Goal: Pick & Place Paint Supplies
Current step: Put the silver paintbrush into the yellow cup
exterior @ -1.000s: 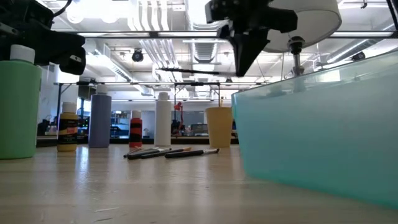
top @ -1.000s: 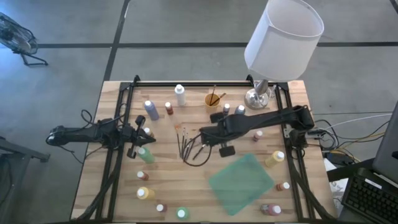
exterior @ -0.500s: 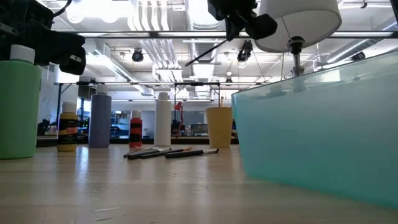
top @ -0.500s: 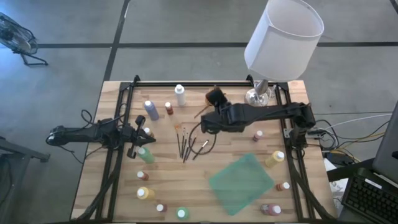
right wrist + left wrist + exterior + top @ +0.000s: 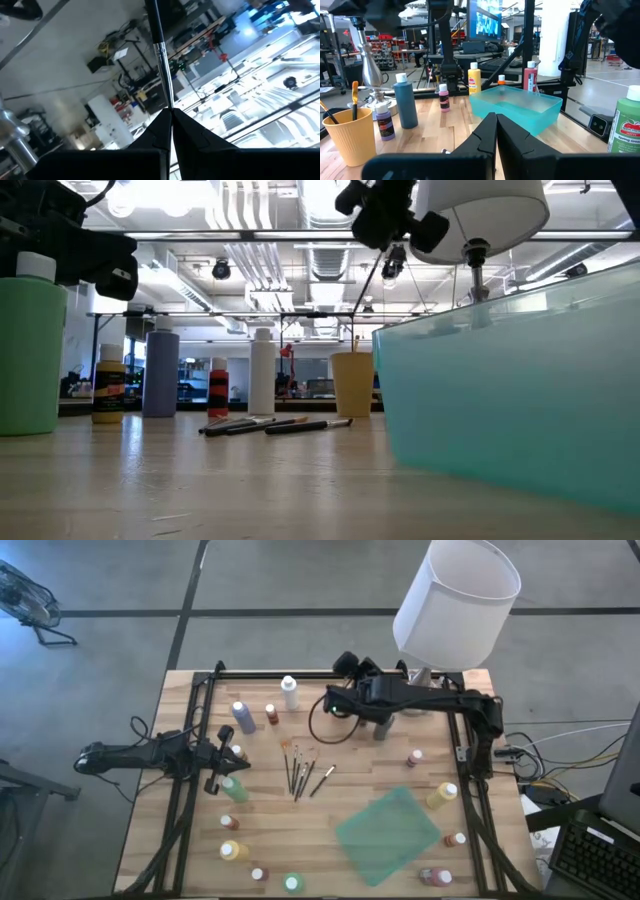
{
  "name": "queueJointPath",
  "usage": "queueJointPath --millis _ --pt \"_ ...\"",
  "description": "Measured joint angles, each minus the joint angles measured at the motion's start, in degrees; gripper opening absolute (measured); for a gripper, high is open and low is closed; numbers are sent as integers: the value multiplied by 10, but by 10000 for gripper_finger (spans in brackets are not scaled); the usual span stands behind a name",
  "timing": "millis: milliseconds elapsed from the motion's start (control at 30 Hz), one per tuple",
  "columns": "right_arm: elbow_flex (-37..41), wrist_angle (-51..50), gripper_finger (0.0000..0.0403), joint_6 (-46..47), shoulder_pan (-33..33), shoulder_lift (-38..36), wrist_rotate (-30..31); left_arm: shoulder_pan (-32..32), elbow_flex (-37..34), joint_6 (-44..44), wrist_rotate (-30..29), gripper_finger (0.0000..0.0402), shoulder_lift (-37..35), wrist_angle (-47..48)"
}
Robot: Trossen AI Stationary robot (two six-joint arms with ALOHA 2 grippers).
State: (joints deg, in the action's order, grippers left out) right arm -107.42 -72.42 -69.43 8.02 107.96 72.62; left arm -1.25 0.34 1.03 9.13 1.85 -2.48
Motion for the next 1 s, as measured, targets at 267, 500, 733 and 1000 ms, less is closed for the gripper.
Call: queueJointPath --millis 267,500,733,1000 --pt "39 38 8 -4 24 0 -2 0 0 0 0 14 0 0" --pt "82 103 8 -35 23 0 -5 0 0 0 0 14 0 0" --pt "129 120 8 -41 21 0 -7 0 0 0 0 14 0 0" --pt "177 189 8 -45 20 1 -6 0 0 0 0 14 0 0"
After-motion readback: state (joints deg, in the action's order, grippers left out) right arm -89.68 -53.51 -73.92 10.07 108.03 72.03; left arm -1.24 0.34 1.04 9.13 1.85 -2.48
